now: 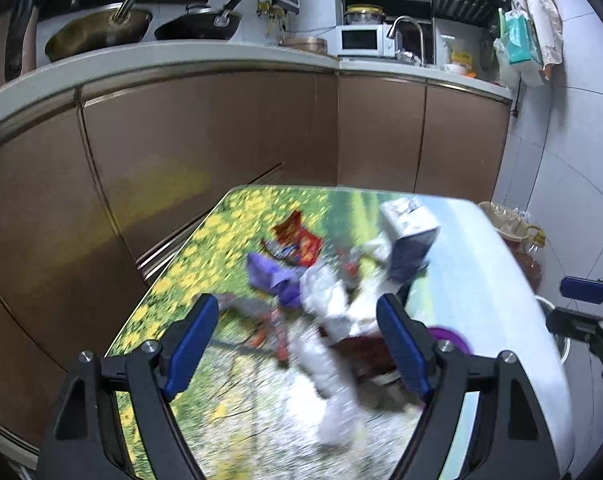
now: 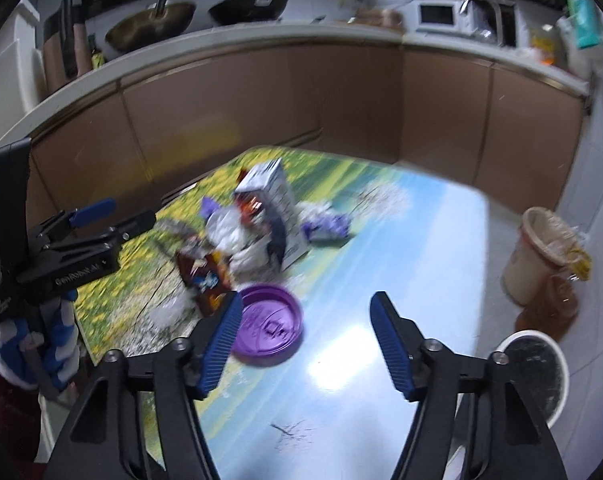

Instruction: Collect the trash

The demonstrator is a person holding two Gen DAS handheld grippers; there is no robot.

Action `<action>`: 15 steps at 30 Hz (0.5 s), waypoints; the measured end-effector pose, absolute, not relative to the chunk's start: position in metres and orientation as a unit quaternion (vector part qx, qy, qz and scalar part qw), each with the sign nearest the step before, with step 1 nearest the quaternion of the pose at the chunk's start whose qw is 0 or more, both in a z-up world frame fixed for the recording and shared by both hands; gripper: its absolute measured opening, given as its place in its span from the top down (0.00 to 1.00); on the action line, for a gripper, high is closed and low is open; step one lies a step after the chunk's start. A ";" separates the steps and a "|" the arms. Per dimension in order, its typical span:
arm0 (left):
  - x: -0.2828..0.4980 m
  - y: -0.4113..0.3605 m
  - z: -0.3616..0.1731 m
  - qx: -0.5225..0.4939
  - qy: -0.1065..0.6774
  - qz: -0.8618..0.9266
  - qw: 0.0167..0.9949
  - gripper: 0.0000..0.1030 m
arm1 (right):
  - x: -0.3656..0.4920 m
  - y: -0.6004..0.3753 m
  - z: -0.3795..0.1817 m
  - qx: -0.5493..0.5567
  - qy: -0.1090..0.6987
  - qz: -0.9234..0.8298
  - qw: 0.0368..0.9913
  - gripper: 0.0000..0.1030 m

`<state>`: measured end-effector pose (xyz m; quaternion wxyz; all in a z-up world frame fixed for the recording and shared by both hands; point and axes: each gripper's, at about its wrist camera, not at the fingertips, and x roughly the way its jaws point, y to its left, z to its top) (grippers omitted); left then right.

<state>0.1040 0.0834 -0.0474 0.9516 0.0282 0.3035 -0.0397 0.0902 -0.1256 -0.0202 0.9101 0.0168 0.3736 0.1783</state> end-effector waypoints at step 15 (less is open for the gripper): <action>0.110 0.070 -0.073 -0.016 0.370 -0.133 0.919 0.23 | 0.160 -0.099 -0.093 0.008 0.459 0.236 0.857 0.55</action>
